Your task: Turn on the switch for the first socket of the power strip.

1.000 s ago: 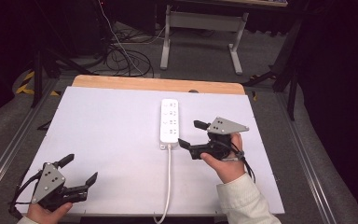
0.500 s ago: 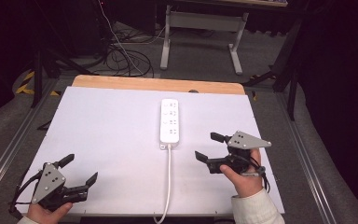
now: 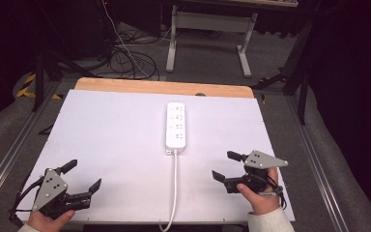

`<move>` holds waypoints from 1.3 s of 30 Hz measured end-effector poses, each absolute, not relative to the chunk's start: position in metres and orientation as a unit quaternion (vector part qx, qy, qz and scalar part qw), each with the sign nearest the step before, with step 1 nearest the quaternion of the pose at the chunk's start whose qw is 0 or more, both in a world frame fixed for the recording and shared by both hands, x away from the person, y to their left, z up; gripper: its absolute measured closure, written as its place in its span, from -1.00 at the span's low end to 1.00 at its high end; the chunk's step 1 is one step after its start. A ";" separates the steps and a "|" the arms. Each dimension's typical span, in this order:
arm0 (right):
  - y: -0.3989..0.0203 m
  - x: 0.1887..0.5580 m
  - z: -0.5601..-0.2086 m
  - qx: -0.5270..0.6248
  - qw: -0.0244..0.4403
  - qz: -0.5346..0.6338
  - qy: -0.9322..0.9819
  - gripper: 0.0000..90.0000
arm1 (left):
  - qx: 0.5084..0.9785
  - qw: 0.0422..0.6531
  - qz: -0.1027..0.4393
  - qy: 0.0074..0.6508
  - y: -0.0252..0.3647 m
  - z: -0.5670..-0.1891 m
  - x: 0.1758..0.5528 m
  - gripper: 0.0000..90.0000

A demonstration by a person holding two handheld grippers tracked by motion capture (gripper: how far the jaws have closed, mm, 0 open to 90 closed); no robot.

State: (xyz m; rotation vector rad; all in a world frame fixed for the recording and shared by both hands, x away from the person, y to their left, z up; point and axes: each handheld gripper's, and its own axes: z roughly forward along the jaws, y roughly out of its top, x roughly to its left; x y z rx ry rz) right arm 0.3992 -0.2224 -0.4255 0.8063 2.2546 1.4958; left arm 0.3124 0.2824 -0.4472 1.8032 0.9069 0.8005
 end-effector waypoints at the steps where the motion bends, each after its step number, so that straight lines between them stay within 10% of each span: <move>1: -0.224 0.398 -0.428 0.282 0.160 0.524 0.787 -0.70 | 0.735 0.466 0.326 0.369 0.282 -0.447 0.312 -0.78; 39: -0.247 0.386 -0.478 0.301 0.171 0.495 0.797 -0.68 | 0.736 0.455 0.341 0.367 0.284 -0.451 0.312 -0.79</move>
